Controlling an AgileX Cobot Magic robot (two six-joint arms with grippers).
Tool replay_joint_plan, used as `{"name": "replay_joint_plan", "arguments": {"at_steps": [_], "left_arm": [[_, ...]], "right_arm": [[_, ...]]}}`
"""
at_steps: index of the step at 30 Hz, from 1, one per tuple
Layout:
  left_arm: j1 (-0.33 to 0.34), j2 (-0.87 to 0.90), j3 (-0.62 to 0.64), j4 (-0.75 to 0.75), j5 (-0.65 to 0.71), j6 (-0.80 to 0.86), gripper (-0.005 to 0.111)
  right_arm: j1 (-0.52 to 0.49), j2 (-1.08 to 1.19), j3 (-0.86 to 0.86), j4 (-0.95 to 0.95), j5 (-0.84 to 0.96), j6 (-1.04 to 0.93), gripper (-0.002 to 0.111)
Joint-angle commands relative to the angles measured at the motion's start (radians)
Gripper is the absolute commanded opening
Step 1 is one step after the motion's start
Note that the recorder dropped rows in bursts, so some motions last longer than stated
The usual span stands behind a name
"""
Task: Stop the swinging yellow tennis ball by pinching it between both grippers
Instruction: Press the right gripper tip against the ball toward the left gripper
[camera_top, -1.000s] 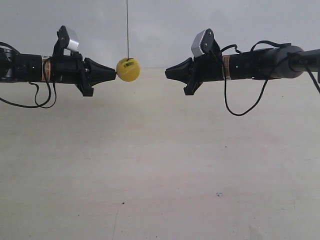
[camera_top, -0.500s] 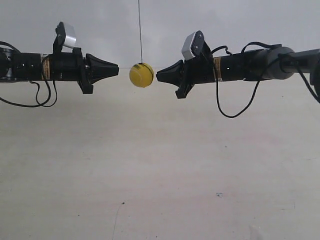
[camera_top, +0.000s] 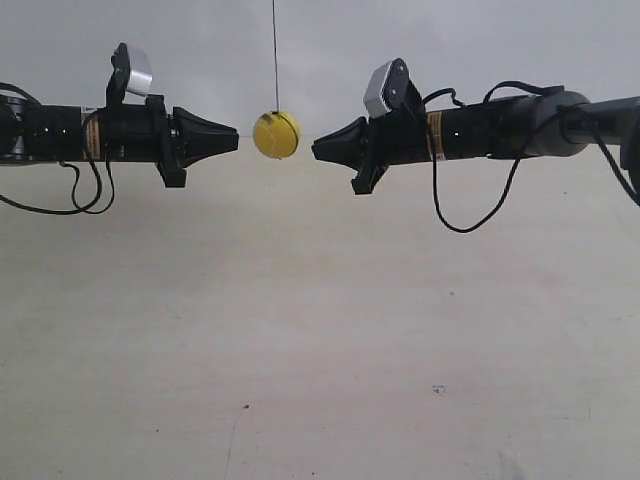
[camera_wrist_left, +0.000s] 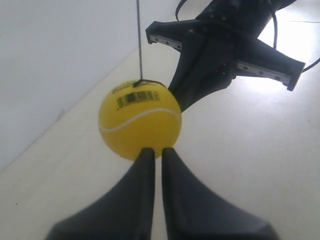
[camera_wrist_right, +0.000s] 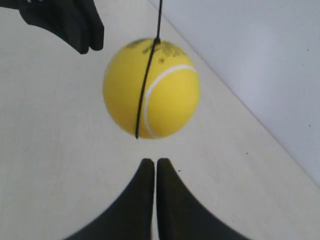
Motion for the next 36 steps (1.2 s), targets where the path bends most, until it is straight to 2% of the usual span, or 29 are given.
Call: {"name": "replay_joint_plan", "arguments": {"at_steps": [1, 12, 36], "left_arm": [[-0.006, 0.000, -0.005, -0.012, -0.008, 0.000, 0.005], [-0.013, 0.061, -0.025, -0.017, -0.008, 0.019, 0.005], [-0.021, 0.061, -0.044, 0.000, -0.071, 0.007, 0.005]], "right_arm": [[-0.001, -0.004, -0.032, -0.004, -0.011, 0.009, 0.000], [-0.001, -0.004, -0.036, -0.004, -0.015, 0.009, 0.000], [0.019, -0.004, -0.038, -0.019, -0.013, 0.005, 0.000]]}}
